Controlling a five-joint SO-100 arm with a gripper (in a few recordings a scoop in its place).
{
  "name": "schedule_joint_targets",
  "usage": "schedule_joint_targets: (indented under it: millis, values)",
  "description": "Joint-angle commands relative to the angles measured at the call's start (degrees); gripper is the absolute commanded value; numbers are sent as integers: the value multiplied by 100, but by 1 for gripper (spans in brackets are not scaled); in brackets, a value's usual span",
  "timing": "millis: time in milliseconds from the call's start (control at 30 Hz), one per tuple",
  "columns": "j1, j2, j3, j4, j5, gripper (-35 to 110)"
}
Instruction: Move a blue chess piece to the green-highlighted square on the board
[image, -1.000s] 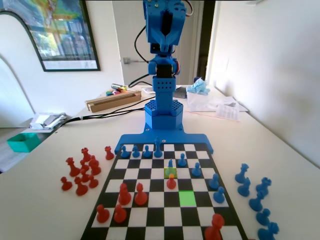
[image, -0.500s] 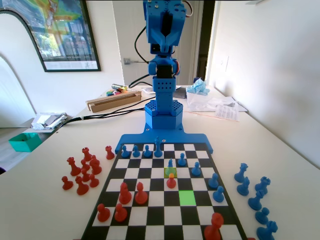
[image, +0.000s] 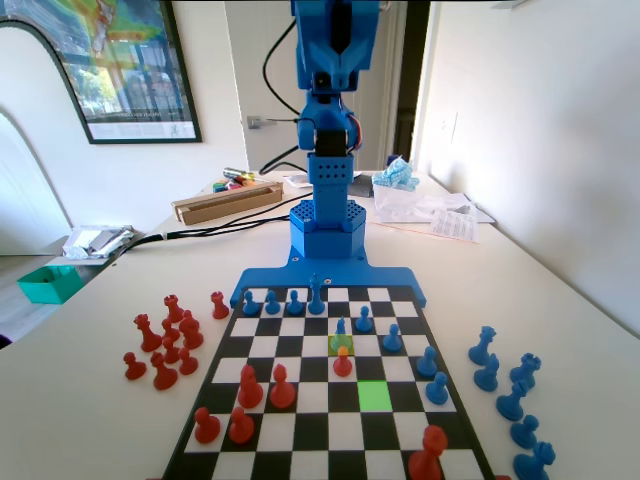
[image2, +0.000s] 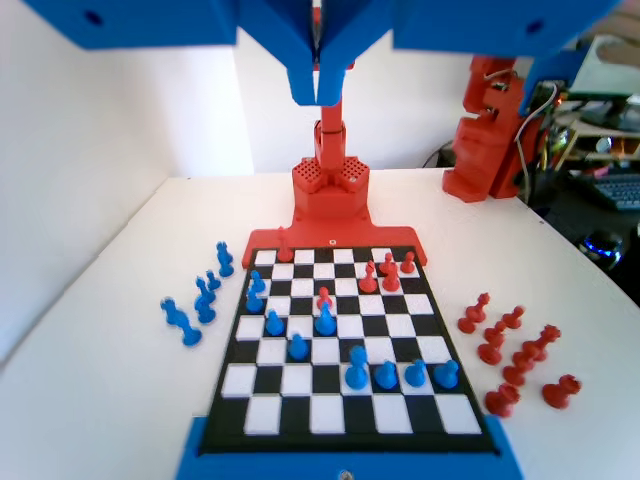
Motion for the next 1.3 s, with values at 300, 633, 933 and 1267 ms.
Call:
schedule_joint_targets:
  millis: [300, 633, 933, 1267]
  values:
    - [70, -2083, -879, -475, 1775, 1]
    - [18, -3498, -554, -976, 2259, 1]
    - [-114, -4491, -334, -1424, 2391, 7]
    - [-53, -5001, 79, -2109, 2065, 16]
